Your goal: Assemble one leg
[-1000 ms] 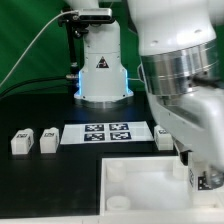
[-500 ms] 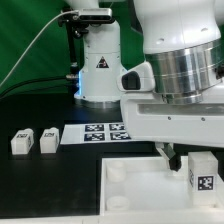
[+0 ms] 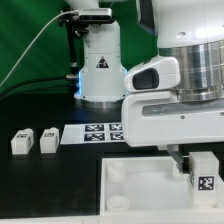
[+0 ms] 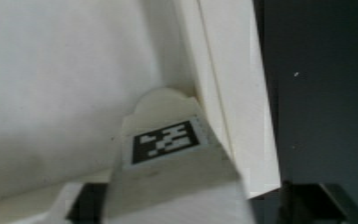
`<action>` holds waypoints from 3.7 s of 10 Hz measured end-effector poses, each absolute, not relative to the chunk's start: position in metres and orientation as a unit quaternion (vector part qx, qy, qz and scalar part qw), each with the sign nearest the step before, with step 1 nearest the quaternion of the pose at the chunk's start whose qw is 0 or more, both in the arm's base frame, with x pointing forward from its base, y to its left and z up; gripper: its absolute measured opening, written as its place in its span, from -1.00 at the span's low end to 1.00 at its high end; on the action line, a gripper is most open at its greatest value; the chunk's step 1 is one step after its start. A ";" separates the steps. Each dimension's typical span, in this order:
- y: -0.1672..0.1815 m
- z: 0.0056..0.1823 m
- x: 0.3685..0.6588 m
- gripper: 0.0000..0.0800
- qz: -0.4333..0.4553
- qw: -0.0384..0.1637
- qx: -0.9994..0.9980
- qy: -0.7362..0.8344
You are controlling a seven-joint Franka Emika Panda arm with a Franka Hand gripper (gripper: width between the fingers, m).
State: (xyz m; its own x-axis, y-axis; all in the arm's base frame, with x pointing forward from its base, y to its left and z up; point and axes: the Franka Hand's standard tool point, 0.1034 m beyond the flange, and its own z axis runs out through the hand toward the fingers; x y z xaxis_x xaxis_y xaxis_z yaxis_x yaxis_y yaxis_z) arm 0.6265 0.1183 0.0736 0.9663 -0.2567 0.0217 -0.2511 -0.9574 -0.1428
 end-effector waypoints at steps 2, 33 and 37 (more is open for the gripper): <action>0.115 0.072 0.626 -0.24 -0.015 0.071 -0.980 0.186; 0.114 0.071 0.629 -0.26 0.029 0.062 -0.833 0.548; 0.116 0.068 0.628 -0.26 0.075 0.083 -0.653 0.749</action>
Offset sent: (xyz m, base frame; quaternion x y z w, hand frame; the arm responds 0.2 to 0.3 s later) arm 0.0000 0.0000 0.0000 0.0000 0.0000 0.2667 0.9638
